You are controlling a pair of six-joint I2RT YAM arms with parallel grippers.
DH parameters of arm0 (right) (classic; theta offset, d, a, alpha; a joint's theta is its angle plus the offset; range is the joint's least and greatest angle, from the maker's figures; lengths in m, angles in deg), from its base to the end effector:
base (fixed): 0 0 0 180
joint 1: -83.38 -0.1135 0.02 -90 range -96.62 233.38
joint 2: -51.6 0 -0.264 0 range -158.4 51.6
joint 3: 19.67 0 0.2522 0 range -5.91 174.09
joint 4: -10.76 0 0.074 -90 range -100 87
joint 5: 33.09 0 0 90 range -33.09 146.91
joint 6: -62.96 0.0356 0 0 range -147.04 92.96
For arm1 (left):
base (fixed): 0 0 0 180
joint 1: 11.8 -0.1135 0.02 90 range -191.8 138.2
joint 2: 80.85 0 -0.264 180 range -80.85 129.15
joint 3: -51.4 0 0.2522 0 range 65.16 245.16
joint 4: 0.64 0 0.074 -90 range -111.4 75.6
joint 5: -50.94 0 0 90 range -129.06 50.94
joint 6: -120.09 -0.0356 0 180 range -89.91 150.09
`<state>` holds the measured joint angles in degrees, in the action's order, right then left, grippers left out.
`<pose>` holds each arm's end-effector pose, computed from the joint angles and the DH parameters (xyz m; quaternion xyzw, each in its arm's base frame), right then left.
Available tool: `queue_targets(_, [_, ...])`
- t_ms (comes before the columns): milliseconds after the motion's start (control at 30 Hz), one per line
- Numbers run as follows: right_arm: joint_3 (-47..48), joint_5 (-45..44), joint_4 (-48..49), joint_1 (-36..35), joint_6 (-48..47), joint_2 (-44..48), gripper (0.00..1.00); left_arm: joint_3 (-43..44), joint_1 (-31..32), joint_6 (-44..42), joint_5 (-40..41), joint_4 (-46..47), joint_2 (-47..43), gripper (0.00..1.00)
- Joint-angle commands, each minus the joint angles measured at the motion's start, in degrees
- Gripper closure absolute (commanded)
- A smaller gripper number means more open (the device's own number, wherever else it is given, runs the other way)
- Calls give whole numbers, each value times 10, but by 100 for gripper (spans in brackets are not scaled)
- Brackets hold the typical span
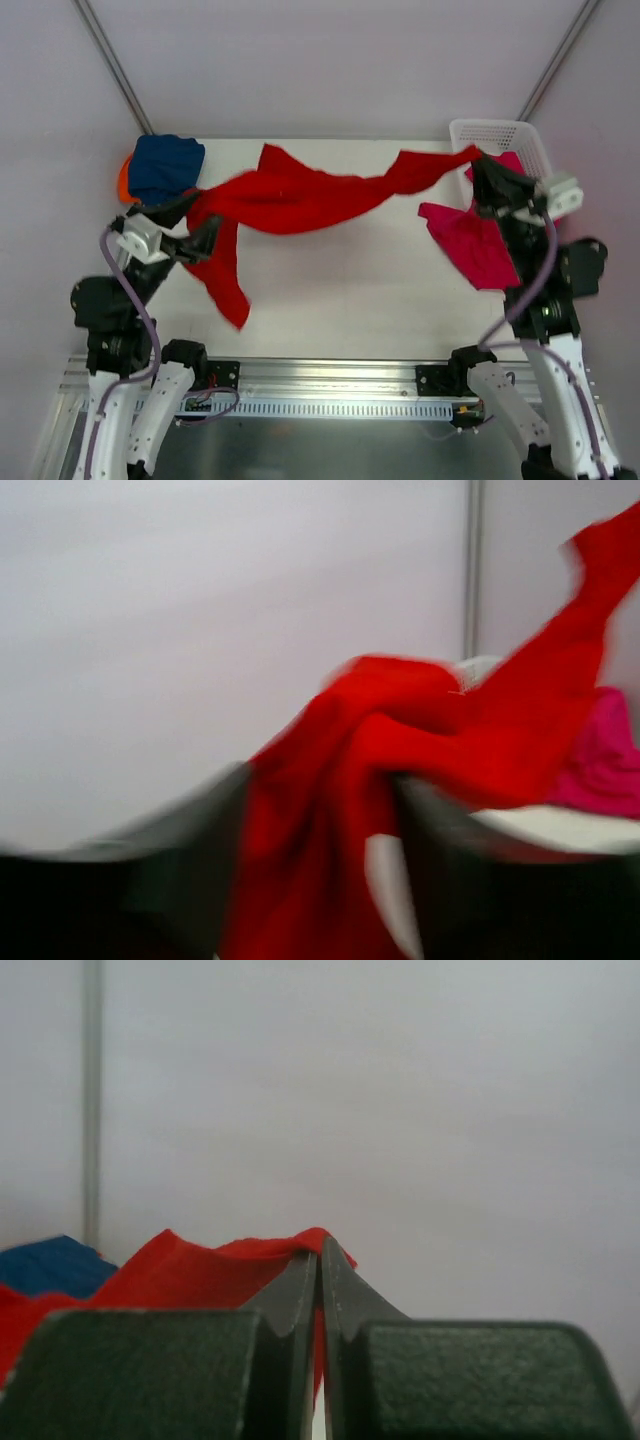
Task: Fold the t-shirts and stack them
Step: Flatten out the tshirt
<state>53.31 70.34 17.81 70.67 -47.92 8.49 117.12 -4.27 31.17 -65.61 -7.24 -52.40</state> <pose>0.1277 0.0373 0.4848 -0.2284 0.3946 -0.0112 0.8900 0.0768 -0.0262 0.4460 0.2263 0.4697 -0.1768 0.8348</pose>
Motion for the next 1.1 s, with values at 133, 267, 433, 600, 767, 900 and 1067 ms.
queue_targets(133, [-188,106,-153,-6,111,268,99,-243,60,17,196,-168,-231,1])
queue_targets(267, [-170,91,-299,-6,82,375,100,-193,60,37,228,-191,-281,1])
queue_targets(433, [-117,47,-460,-6,46,474,100,-66,60,53,92,-195,-299,1])
queue_targets(600, [-72,55,-532,-3,74,523,99,33,77,92,37,-198,-262,1])
queue_targets(767, [-61,123,-569,15,111,537,100,-65,80,175,-63,-202,-256,1])
queue_targets(900, [-103,157,-560,43,146,537,99,-166,80,264,-101,-203,-158,1])
queue_targets(1067, [-125,157,-570,63,172,516,99,-265,81,351,-21,-197,-47,1])
